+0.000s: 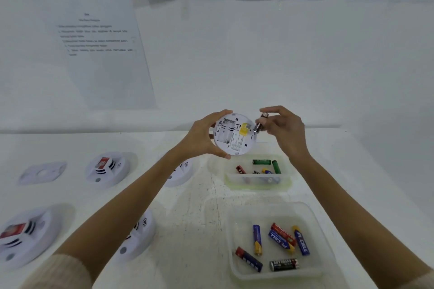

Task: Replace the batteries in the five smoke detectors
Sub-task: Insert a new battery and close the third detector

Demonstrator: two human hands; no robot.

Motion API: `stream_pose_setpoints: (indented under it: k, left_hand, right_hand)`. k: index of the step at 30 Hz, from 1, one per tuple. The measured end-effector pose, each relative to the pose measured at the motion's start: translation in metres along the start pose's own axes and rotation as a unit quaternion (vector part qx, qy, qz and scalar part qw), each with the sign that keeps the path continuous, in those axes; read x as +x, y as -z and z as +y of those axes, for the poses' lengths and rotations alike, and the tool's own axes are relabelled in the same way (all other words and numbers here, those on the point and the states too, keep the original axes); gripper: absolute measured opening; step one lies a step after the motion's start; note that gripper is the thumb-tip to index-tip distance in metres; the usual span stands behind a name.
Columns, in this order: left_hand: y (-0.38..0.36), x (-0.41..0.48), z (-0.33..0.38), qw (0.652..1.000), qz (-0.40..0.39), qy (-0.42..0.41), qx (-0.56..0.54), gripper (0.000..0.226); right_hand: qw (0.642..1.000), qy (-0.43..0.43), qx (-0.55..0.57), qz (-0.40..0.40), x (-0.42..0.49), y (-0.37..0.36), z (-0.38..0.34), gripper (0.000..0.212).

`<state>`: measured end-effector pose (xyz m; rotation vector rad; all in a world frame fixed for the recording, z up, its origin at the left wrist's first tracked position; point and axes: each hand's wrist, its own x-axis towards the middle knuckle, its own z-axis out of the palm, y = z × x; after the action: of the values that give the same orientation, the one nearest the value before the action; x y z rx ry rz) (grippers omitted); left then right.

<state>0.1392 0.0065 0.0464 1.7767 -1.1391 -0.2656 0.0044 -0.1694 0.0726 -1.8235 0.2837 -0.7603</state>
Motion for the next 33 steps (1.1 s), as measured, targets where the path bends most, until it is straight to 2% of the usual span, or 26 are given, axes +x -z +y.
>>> stream_pose_setpoints:
  k: [3,6,9,13,17,19,22,26,33]
  left_hand:
    - [-0.005,0.005,0.003,1.0,0.0,-0.024,0.016,0.103]
    - [-0.009,0.009,0.006,0.998,-0.002,-0.051,0.037,0.104]
    - [-0.011,0.011,0.009,0.997,-0.004,-0.071,0.043,0.103]
    - [-0.011,0.011,0.009,0.996,0.005,-0.078,0.034,0.102]
    - [-0.01,0.009,0.007,0.996,0.012,-0.08,0.024,0.101]
    - [-0.011,0.007,0.005,0.997,0.006,-0.077,0.023,0.1]
    - [-0.012,0.003,0.003,0.997,-0.009,-0.071,0.024,0.101]
    - [-0.013,-0.001,0.003,0.996,-0.02,-0.078,0.037,0.098]
    - [-0.011,0.005,0.006,0.993,-0.035,-0.096,0.057,0.099]
  right_hand:
    - [0.999,0.04,-0.002,0.015,-0.001,-0.014,-0.009,0.015]
    - [0.996,0.061,-0.071,0.016,-0.006,-0.027,-0.012,0.019]
    - [0.987,0.078,-0.139,0.019,-0.008,-0.035,-0.01,0.011]
    - [0.968,0.109,-0.22,0.059,-0.007,-0.04,-0.001,0.009]
    - [0.985,0.061,-0.143,0.072,-0.003,-0.042,0.008,0.007]
    - [0.998,-0.007,-0.051,0.02,-0.001,-0.041,0.006,0.008]
    - [0.995,-0.086,0.031,-0.04,0.001,-0.037,0.004,0.014]
    - [0.989,-0.115,0.04,-0.08,0.001,-0.033,0.005,0.015]
    - [0.992,-0.095,0.016,-0.075,0.003,-0.032,0.004,0.018]
